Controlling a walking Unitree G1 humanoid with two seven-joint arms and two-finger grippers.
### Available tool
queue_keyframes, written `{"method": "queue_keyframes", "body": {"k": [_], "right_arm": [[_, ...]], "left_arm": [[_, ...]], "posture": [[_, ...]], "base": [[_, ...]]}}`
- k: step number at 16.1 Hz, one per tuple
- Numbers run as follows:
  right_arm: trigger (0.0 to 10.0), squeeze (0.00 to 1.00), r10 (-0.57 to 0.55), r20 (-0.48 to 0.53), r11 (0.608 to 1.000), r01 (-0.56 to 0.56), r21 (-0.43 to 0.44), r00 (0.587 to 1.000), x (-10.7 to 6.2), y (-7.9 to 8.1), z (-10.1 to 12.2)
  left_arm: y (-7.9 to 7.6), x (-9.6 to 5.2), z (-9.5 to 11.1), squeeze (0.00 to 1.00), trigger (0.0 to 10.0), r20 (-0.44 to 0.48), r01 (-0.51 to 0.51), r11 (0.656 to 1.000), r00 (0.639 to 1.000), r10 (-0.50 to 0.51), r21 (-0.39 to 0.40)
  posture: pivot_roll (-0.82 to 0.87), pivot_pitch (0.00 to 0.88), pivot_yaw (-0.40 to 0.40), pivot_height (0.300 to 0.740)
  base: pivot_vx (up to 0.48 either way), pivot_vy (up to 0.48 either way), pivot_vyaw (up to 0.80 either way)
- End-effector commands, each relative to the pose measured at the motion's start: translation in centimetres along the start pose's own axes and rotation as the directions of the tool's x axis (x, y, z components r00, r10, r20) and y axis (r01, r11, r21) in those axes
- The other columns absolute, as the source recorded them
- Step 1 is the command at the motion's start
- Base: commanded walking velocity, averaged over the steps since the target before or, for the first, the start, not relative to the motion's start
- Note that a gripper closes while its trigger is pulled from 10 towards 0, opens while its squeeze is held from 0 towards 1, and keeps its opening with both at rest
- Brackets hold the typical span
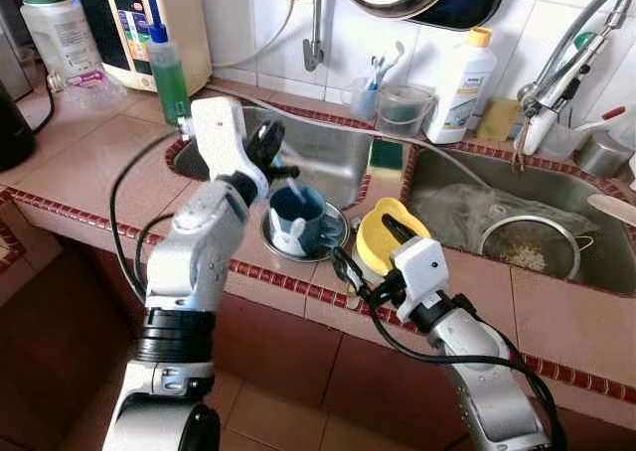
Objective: Kitchen organization
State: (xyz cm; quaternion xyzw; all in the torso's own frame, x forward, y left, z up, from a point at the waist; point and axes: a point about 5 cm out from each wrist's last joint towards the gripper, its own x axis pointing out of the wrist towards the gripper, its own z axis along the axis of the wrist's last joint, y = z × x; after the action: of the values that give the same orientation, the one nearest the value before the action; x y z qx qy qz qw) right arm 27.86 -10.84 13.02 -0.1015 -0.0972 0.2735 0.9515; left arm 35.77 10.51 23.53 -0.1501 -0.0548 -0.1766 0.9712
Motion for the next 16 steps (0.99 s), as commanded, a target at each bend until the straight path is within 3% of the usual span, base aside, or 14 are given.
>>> {"method": "queue_keyframes", "body": {"k": [1,4,11,13,16], "right_arm": [[10.0,0.0,-0.007,0.0,1.0,0.007,-0.006,1.0,0.1,-0.1,-0.1],[10.0,0.0,-0.007,0.004,1.0,0.007,-0.003,1.0,0.3,-0.1,-0.1],[10.0,0.0,-0.045,0.039,0.999,0.044,0.015,0.998,0.9,-0.4,0.4],[10.0,0.0,-0.096,0.073,0.995,0.093,0.043,0.993,1.1,-1.0,1.0],[10.0,0.0,-0.222,0.138,0.972,0.208,0.108,0.965,1.4,-3.1,2.3]], "left_arm": [[-0.7,0.2,1.4,0.0,10.0,0.023,0.054,0.999,0.998,-0.054,0.008],[-0.7,0.0,3.1,0.0,10.0,0.045,0.128,0.991,0.991,-0.129,0.025],[1.4,-0.3,6.4,0.0,10.0,0.098,0.121,0.99,0.987,-0.128,0.079],[2.0,-0.5,6.4,0.0,10.0,0.115,0.1,0.99,0.987,-0.111,0.099],[3.3,-1.5,4.4,0.0,10.0,0.095,0.07,0.981,0.992,-0.088,0.181]], "posture": [[-0.13,0.0,-0.013,0.74],[-0.13,0.0,-0.012,0.74],[-0.12,0.0,0.0,0.74],[-0.12,0.0,0.001,0.74],[-0.13,0.0,0.001,0.74]], "base": [[0.0,0.0,0.0],[0.0,0.0,0.0],[0.0,0.0,0.0],[0.0,0.0,0.0],[0.0,0.0,0.0]]}}
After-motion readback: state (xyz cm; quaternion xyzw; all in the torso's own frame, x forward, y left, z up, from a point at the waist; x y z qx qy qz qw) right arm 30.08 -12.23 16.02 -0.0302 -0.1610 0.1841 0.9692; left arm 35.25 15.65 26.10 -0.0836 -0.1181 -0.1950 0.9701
